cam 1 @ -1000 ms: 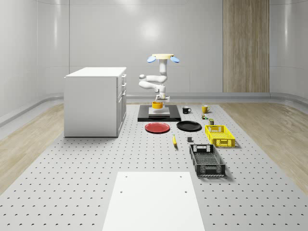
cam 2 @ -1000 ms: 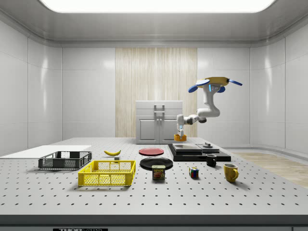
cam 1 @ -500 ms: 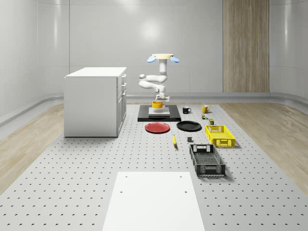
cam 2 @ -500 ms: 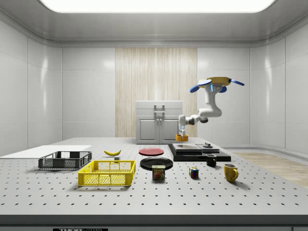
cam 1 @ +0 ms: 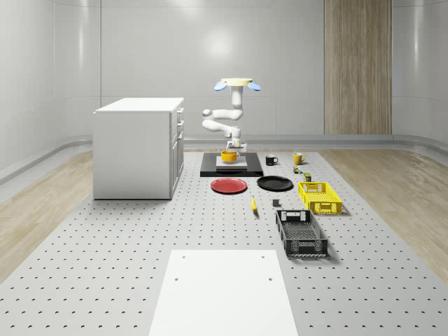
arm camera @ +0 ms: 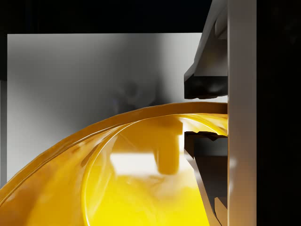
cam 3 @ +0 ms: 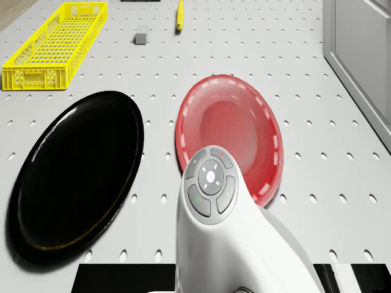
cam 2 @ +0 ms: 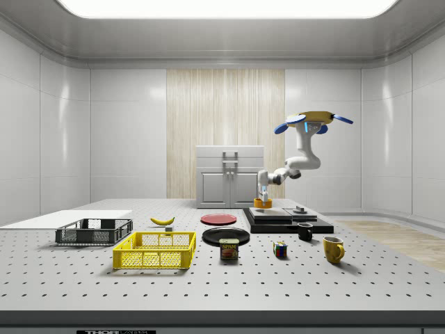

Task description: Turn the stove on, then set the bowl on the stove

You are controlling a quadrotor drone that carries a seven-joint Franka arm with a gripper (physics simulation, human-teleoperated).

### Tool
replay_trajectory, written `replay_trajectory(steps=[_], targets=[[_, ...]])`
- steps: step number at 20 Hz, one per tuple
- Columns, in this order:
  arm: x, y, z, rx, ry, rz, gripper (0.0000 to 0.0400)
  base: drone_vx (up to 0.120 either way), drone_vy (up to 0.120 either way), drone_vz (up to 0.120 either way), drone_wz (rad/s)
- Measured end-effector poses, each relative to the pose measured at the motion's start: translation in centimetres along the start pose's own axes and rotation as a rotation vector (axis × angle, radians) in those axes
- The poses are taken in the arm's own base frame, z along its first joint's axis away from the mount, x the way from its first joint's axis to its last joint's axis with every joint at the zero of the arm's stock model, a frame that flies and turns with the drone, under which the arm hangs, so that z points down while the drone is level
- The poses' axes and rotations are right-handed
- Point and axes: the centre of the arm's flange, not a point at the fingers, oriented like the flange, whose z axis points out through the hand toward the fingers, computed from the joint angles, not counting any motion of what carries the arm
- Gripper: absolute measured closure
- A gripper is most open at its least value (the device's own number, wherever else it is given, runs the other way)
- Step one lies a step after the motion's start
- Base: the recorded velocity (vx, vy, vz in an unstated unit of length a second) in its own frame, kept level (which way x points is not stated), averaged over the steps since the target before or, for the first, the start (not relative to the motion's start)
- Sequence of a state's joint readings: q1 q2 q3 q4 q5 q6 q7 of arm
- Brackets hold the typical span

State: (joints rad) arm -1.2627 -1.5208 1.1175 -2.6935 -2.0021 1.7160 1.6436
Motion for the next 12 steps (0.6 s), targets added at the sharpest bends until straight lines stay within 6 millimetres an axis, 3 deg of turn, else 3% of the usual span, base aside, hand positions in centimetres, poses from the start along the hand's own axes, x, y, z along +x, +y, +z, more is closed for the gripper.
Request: replay_trajectory(steps=[4,5,7,9,12], targets=[[0.0,0.0,0.8,0.0,0.0,0.0,0.03,0.0,0.0,0.0,0.0],[0.0,0.0,0.9,0.0,0.0,0.0,0.0234,0.0,0.0,0.0,0.0],[0.0,0.0,0.9,0.0,0.0,0.0,0.0142,0.0,0.0,0.0,0.0],[0.0,0.0,0.5,0.0,0.0,0.0,0.0086,0.0,0.0,0.0,0.0],[0.0,0.0,-0.4,0.0,0.0,0.0,0.0041,0.0,0.0,0.0,0.0]])
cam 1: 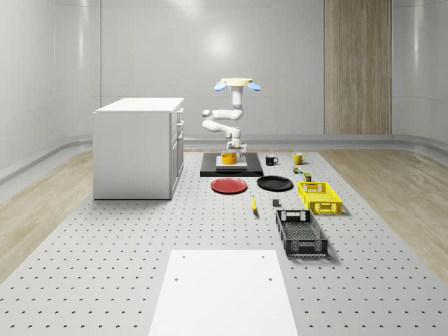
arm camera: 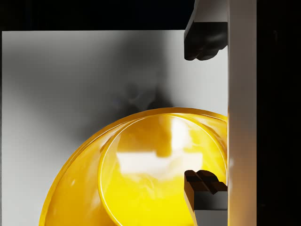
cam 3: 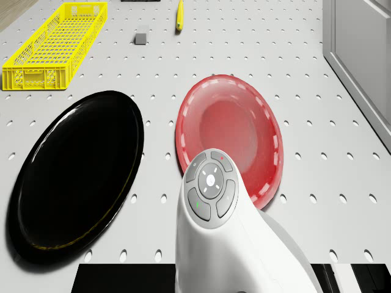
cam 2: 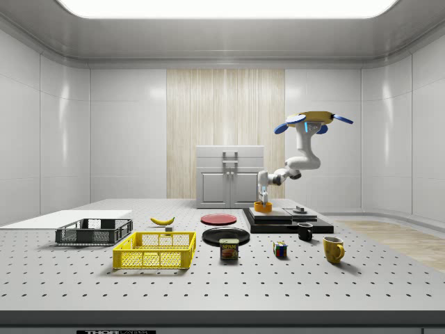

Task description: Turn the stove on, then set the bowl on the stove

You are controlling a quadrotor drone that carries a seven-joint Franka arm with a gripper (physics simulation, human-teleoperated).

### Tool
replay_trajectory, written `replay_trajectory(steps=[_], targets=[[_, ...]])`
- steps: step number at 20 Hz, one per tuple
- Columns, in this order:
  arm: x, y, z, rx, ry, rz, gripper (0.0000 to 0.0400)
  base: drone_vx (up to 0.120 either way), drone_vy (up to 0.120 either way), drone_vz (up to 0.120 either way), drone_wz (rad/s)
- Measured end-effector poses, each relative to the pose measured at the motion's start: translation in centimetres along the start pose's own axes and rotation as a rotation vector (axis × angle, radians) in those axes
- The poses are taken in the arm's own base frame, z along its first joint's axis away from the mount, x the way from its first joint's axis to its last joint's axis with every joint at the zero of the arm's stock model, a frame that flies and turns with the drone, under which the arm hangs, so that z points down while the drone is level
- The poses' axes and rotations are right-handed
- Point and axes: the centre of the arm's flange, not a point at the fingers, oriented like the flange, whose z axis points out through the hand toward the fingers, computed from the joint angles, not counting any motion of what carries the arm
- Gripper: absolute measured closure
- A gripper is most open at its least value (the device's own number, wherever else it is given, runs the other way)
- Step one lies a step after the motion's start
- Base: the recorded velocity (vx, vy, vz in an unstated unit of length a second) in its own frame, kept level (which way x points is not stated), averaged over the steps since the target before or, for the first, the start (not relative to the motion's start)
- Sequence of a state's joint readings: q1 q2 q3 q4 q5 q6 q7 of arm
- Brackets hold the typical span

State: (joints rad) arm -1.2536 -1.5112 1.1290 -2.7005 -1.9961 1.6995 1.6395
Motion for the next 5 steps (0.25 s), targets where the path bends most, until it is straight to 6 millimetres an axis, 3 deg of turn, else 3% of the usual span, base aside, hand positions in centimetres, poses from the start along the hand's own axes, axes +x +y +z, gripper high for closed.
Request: replay_trajectory(steps=[5], targets=[[0.0,0.0,-1.5,0.0,0.0,0.0,0.0014,0.0,0.0,0.0,0.0]])
